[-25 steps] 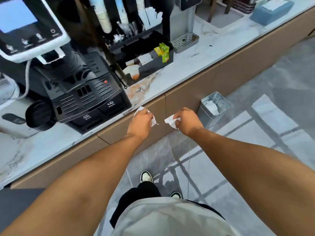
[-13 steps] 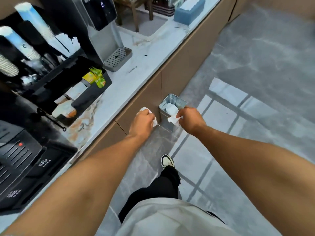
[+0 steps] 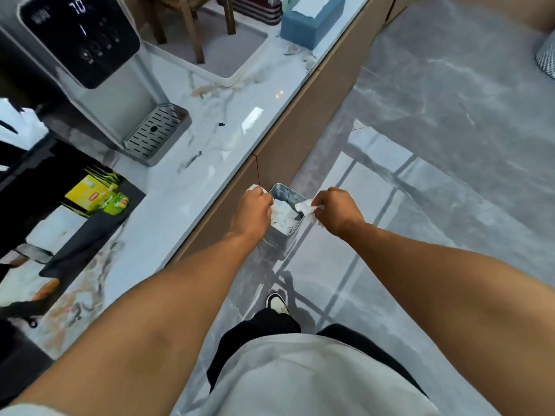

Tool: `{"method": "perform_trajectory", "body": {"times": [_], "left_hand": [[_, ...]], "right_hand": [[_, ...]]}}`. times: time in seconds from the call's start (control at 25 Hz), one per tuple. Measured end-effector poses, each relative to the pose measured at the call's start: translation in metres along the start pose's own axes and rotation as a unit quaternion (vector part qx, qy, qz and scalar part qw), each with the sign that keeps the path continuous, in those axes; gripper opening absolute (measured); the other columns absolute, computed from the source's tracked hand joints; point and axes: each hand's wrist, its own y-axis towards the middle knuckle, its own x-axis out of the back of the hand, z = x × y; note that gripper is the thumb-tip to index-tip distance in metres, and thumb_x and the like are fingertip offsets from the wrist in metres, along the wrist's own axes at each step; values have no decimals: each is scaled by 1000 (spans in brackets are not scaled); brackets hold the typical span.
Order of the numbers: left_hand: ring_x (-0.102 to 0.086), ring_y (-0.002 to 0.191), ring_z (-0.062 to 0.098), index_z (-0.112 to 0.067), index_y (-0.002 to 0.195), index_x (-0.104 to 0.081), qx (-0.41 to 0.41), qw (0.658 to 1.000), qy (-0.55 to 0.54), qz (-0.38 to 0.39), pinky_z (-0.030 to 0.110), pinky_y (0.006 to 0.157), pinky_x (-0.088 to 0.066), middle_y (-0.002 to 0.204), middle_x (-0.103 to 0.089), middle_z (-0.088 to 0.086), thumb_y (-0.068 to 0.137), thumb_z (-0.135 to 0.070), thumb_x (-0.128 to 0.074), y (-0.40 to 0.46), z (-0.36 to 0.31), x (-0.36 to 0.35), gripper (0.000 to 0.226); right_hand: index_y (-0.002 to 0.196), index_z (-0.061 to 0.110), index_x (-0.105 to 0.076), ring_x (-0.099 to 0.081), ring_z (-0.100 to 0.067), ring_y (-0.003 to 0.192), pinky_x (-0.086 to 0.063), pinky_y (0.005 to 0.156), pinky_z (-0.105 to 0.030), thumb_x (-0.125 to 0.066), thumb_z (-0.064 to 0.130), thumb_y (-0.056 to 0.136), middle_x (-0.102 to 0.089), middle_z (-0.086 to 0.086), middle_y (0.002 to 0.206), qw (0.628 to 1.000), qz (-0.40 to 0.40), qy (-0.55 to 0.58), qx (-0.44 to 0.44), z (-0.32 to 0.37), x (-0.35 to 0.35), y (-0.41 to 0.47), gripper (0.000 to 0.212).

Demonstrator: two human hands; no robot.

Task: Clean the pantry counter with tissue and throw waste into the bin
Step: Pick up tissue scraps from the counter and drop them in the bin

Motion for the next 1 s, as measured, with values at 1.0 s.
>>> {"method": "perform_trajectory", "body": {"times": [1.0], "left_hand": [[-65,96,35,-5,103,-73,436,896,-70,-52,41,85,-54,114,-65,15,89,0,-55,143,-50,-108,24]], "right_hand": [[86,24,-74,-53,-12,63,-34,58,-15,-67,19,83,-67,4,79,938,274,-96,187,-72,-1,291,9]]}}
